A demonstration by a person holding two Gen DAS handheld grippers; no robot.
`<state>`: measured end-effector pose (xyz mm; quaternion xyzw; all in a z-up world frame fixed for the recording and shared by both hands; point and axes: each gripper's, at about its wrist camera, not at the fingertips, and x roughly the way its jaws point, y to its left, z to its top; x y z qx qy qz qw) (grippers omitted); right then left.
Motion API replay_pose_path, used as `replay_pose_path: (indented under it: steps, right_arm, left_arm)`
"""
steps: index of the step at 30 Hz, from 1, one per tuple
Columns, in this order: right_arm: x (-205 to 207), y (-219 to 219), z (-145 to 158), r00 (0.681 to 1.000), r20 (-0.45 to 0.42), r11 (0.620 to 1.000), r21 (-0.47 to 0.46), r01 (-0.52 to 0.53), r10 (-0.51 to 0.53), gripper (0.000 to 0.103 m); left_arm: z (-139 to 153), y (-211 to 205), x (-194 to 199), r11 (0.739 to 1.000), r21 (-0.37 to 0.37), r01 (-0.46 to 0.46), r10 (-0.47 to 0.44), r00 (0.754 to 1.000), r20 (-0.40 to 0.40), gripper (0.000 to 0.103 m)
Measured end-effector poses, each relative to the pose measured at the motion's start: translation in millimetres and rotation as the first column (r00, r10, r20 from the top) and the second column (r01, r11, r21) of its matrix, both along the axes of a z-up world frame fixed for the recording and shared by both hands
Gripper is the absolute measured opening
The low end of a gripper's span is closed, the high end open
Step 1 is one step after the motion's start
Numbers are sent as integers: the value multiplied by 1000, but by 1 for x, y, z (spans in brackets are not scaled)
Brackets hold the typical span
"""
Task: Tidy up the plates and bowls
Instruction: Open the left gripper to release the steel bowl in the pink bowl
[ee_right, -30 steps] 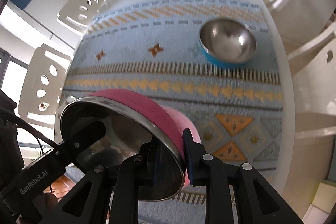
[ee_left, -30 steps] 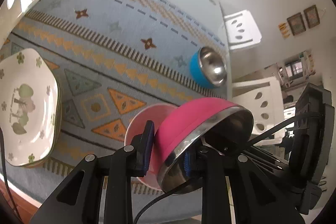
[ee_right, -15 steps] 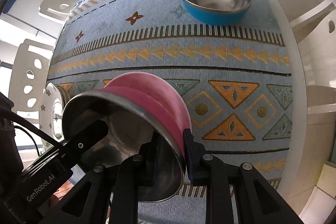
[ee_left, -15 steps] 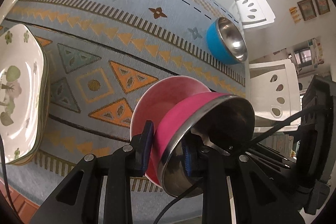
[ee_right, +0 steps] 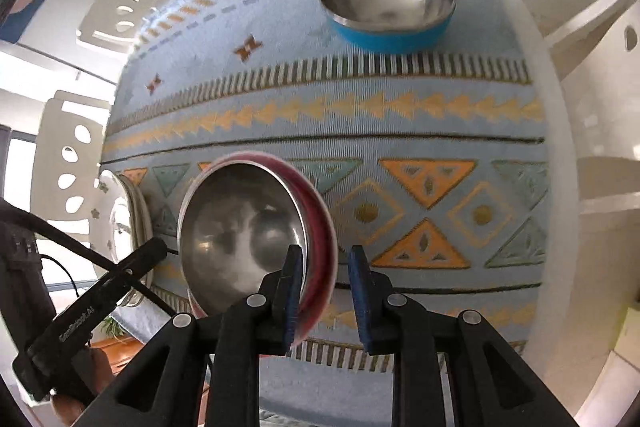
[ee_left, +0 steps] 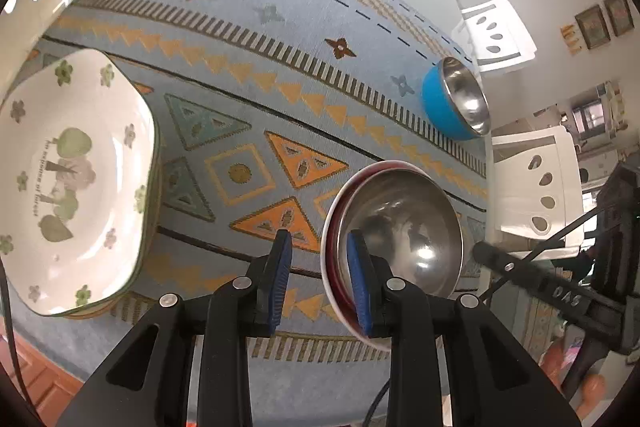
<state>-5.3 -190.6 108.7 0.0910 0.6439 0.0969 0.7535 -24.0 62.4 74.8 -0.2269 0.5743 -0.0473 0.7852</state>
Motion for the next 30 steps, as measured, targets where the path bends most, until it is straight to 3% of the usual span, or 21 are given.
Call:
replay_pose_path:
  steps: [3, 7, 8, 11, 16, 22, 30]
  right_arm:
    - [-6, -3, 12, 997, 75, 999, -38, -4, 6, 25]
    - [-12, -6, 18, 993, 118, 999, -40, -2, 7, 47]
    - [-12, -7, 18, 993, 118, 1000, -27, 1, 2, 48]
    - [-13, -9, 18, 993, 116, 1000, -7, 7, -6, 48]
    - [-14, -8, 15, 996, 81, 998, 53, 20, -24, 48]
    - [-19, 11, 15, 996, 85, 998, 53, -38, 34, 48]
    - [-3, 0, 14, 997, 76, 996, 94, 1, -8, 48]
  left_arm:
    - [6, -6, -3, 999, 6, 34, -34, 999, 30, 29]
    - [11, -18, -2, 997, 18, 72, -73, 996, 45, 30]
    - [12, -20, -2, 996, 17, 82, -83, 995, 47, 30]
    - [20, -27, -2, 992, 21, 126, -127, 988, 82, 27]
    - [41, -38, 4, 978, 124, 166, -182, 975, 130, 30]
    - [60, -38, 13, 980, 109, 164, -180, 971, 156, 30]
    - [62, -36, 17, 978, 135, 162, -181, 973, 145, 31]
